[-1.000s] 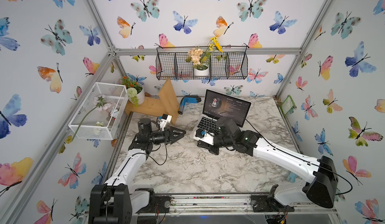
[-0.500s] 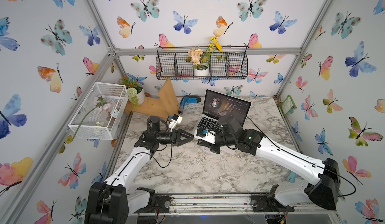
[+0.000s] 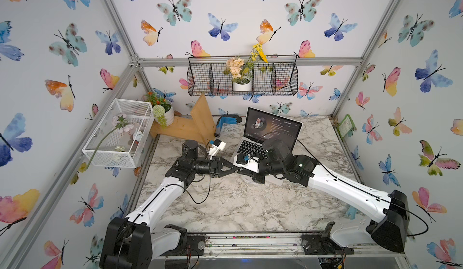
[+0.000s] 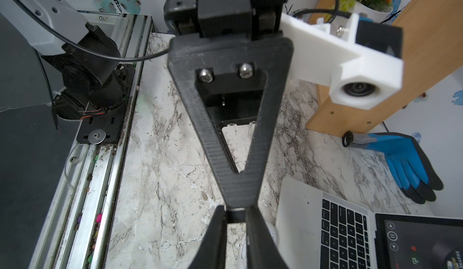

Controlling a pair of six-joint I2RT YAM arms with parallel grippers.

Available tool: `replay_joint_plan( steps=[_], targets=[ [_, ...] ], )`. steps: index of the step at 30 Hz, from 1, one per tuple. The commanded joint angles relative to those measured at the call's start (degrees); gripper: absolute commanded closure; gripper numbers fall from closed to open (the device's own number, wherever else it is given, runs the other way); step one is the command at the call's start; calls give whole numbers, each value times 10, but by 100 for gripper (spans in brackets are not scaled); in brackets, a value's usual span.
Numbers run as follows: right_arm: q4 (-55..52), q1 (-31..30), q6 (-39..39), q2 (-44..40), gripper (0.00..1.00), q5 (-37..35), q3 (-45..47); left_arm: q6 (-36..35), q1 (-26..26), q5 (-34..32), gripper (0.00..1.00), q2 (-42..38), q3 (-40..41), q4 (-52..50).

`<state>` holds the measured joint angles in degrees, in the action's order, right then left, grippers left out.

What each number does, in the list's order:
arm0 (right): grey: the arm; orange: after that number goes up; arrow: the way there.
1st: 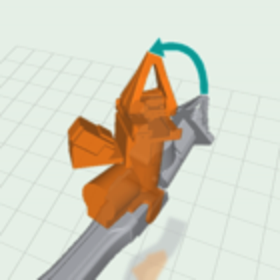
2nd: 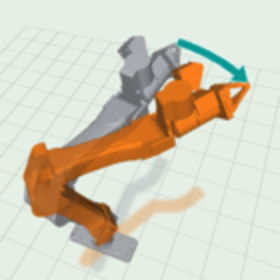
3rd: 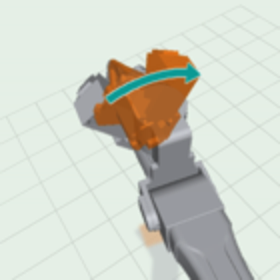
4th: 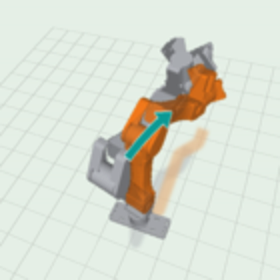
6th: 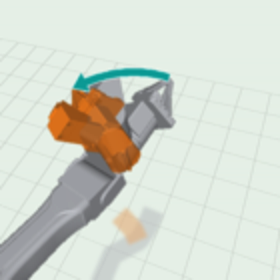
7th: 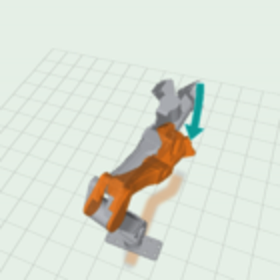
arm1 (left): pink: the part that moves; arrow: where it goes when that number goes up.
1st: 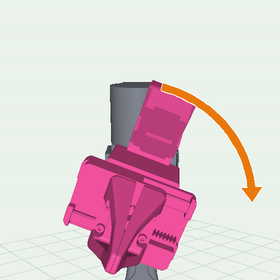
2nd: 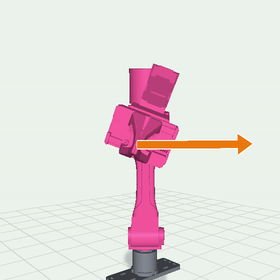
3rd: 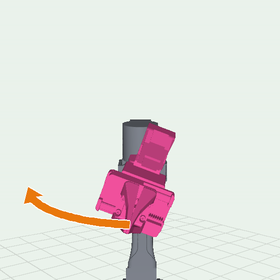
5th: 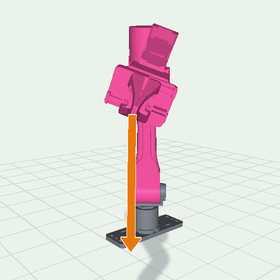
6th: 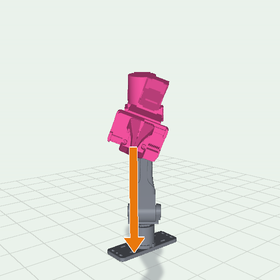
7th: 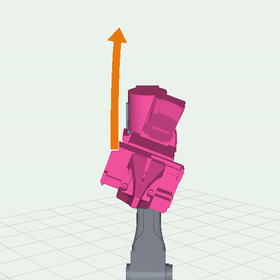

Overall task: Remove the wireless mouse receiver from the laptop
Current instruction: Adjust the USB plug.

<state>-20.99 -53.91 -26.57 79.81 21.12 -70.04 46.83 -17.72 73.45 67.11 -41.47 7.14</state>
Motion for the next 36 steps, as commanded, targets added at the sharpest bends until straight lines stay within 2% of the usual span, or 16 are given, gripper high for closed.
replay_joint_plan(
  steps=[1, 4, 6, 13, 19, 25, 31, 34, 36],
  targets=[
    [-1, 5, -5, -19, 83, -9, -8, 9, -5, 12, 67, -15, -2, 24],
    [-2, 6, -7, -21, 83, -11, -11, 43, -7, 13, 76, -18, 9, 67],
    [-2, 6, -8, -23, 83, -18, -10, 55, -8, 12, 76, -21, 10, 78],
    [2, 7, -12, -20, 84, -29, -13, 61, -20, 5, 68, -23, 10, 79],
    [11, 7, -14, -21, 84, -37, -11, 64, -24, -1, 67, -19, 16, 81],
    [17, 8, -15, -21, 84, -56, -6, 69, -29, -1, 73, -19, 17, 89],
    [17, 8, -16, -14, 84, -40, -10, 70, -31, -4, 78, -15, 13, 91],
    [16, 8, -17, -14, 84, -34, -10, 70, -31, -5, 86, -12, 11, 94],
    [19, 8, -16, -15, 84, -35, -7, 70, -31, -7, 87, -9, 12, 93]
  ],
)
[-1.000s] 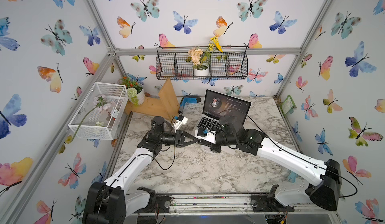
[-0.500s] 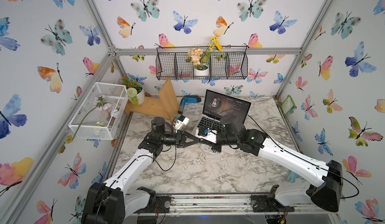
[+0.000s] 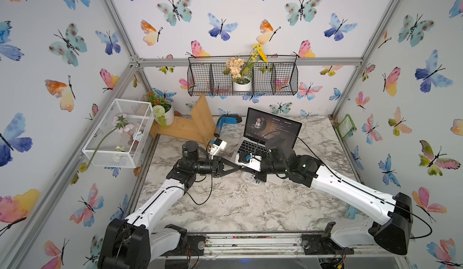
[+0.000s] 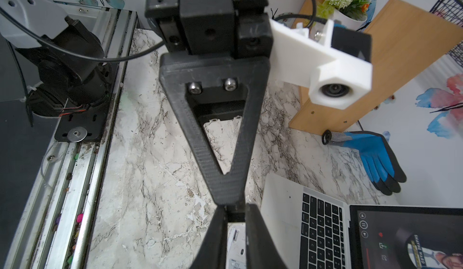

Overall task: Remove the wireless mouse receiver from the laptop
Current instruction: Adjust the USB plug.

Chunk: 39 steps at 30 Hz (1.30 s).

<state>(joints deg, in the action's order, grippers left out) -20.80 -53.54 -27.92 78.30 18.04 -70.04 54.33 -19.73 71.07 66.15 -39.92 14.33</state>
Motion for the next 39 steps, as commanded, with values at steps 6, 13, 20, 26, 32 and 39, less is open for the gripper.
replay_joint_plan(
  steps=[6, 13, 20, 26, 32, 39],
  targets=[
    [18, 5, -3, -3, 84, -3, -4, -5, -11, 13, 95, 5, -1, 22],
    [17, 5, -3, 5, 83, 7, -3, -3, -11, 11, 91, 5, -5, 25],
    [28, 5, -1, 7, 83, 17, 1, 12, -10, 6, 99, 4, 5, 45],
    [29, 5, -4, 4, 83, 15, 6, 34, -11, 3, 100, 0, 14, 73],
    [30, 5, -4, 4, 80, 7, 10, 40, -11, 2, 100, -7, 14, 83],
    [39, 5, -6, -15, 58, -12, 19, 43, -9, -5, 100, -9, 20, 89]
  ],
)
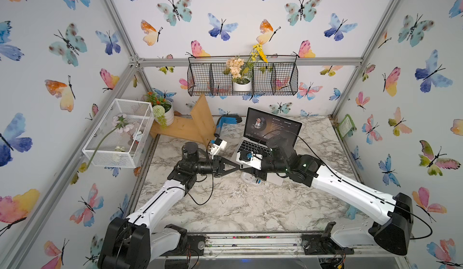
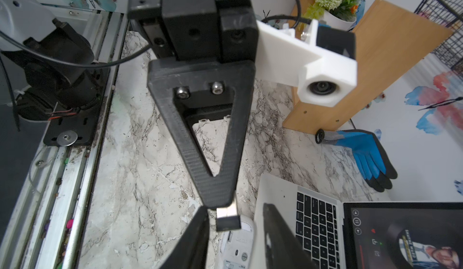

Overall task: Remove the wireless mouse receiver from the laptop
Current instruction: Adjust the USB plug.

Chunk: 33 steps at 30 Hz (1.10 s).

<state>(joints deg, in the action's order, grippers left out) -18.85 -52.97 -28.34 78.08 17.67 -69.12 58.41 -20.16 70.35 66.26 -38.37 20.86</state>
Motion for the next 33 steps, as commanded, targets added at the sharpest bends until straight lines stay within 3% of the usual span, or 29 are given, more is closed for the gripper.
replay_joint_plan(
  steps=[1, 10, 13, 15, 17, 18, 20, 21, 23, 27, 31, 33],
  targets=[
    [19, -1, -1, -16, 57, -9, 11, 4, -5, 3, 100, -10, 6, 26],
    [-3, -1, 6, -56, 43, -4, 9, 6, 16, -1, 100, 0, 17, 46],
    [14, 11, 52, -87, 43, -15, 17, 3, 23, -4, 100, 8, 16, 55],
    [81, 88, 153, -107, 38, 16, 40, 2, 25, -5, 100, 14, 14, 63],
    [154, 219, 328, -95, 36, 99, 61, 1, 26, -5, 100, 17, 10, 78],
    [182, 291, 438, -77, 37, 158, 70, 0, 26, -7, 100, 18, 9, 85],
    [274, 374, 596, -32, 45, 319, 104, -5, 28, -16, 100, 17, 8, 100],
    [346, 379, 657, -18, 46, 362, 130, -4, 28, -19, 100, 17, 9, 113],
    [413, 361, 706, -5, 48, 385, 158, 3, 28, -19, 100, 18, 8, 129],
    [353, 295, 654, 15, 48, 424, 140, 29, 28, -14, 100, 19, 4, 167],
    [484, 272, 733, 28, 47, 478, 182, 32, 28, -7, 100, 24, -1, 166],
    [500, 253, 734, 38, 47, 482, 180, 34, 28, -6, 100, 24, -1, 168]
  ],
)
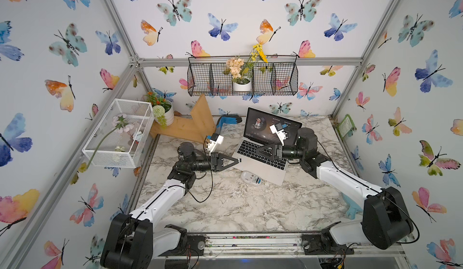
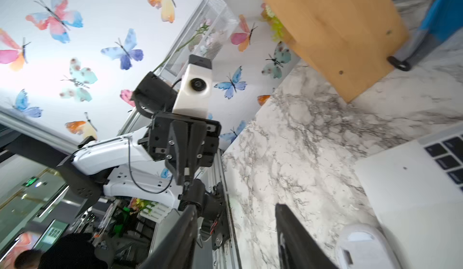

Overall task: Remove the wireless mouse receiver from the laptop
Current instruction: Adjust the USB plug.

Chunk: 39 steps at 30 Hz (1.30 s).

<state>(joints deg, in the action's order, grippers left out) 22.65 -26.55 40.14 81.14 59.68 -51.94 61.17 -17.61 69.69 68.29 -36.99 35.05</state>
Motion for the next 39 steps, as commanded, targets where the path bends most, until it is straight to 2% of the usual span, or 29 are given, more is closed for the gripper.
replay_joint_plan(
  steps=[1, 4, 10, 22, 28, 33, 39],
  targets=[
    [73, -21, 39, 13, 47, 59, 1, 6, 3, -1, 100, 4, -14, 26],
    [30, -48, 15, 35, 49, 58, -32, 8, 3, -2, 100, 3, -18, 26],
    [6, -81, 22, 70, 54, 41, -65, 9, 3, -3, 100, 1, -20, 25],
    [118, -93, 116, 86, 66, 22, -54, 1, 3, 2, 100, -5, -17, 11],
    [129, -115, 125, 94, 67, 19, -51, -4, 3, 3, 100, -3, -15, 5],
    [137, -117, 131, 88, 74, 11, -45, -6, 3, 2, 100, -4, -14, 2],
    [131, -117, 131, 84, 75, 10, -45, -28, 3, -1, 100, -9, -21, -30]
  ],
)
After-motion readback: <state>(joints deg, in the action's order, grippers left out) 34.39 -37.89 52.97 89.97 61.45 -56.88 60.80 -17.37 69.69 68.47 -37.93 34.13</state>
